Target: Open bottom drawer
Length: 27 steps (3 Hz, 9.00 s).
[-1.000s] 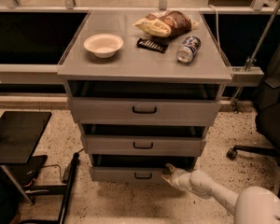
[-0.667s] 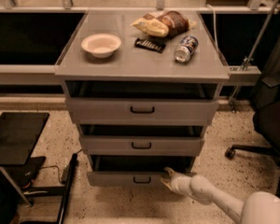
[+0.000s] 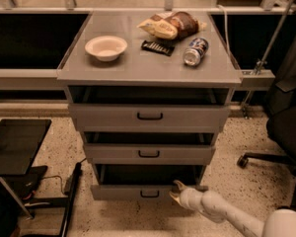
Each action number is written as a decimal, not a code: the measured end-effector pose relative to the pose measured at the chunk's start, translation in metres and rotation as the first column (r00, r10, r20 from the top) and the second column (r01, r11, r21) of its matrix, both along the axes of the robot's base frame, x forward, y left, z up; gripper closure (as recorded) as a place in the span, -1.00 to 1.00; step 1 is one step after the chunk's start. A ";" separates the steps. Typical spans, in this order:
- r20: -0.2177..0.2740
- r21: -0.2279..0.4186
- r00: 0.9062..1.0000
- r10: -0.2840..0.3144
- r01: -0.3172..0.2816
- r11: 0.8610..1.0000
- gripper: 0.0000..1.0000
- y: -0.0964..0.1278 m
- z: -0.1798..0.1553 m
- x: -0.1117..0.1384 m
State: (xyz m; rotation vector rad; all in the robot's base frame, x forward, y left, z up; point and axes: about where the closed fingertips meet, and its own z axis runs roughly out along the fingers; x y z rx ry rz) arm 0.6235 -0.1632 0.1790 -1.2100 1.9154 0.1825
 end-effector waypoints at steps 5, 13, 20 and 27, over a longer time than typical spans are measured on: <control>0.013 0.017 1.000 -0.018 0.018 1.000 1.00 0.006 0.008 -0.028; 0.060 0.036 0.998 -0.026 0.024 0.999 1.00 0.029 0.012 -0.075; 0.051 0.078 0.994 -0.093 0.089 0.993 1.00 0.023 0.011 -0.120; 0.134 0.116 0.991 -0.020 0.004 0.993 1.00 0.090 0.016 -0.208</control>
Offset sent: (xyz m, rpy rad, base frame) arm -0.4459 -0.0059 -0.1867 0.3893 -0.1868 -0.4742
